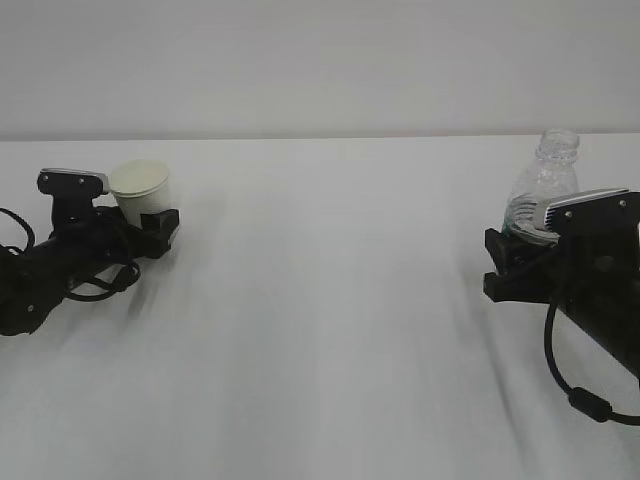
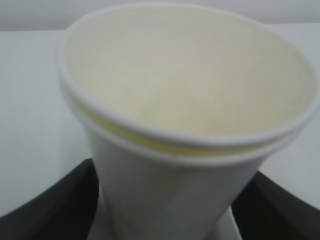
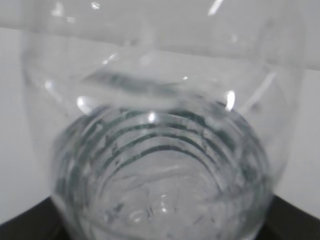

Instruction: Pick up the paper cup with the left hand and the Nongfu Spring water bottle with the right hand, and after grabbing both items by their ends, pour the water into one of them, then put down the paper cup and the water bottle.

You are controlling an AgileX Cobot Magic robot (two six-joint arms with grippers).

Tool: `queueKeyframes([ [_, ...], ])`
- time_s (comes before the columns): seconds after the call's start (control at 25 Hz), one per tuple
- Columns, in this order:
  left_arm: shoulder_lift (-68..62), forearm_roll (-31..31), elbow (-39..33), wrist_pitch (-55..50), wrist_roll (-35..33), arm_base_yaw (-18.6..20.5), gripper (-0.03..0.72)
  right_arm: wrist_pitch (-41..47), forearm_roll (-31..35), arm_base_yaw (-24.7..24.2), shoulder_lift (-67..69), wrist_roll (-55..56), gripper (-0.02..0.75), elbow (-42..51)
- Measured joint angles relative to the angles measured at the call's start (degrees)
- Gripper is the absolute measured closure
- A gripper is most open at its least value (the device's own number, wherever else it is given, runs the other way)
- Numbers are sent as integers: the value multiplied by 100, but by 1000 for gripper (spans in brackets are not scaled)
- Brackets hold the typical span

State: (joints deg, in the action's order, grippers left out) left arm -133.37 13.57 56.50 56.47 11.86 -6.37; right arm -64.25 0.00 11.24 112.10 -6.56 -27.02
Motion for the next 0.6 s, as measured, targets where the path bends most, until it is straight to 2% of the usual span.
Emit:
queueKeyframes([
  [0.6, -22, 0, 424, -234, 0, 0, 106, 0, 0, 0, 0, 0, 271, 0],
])
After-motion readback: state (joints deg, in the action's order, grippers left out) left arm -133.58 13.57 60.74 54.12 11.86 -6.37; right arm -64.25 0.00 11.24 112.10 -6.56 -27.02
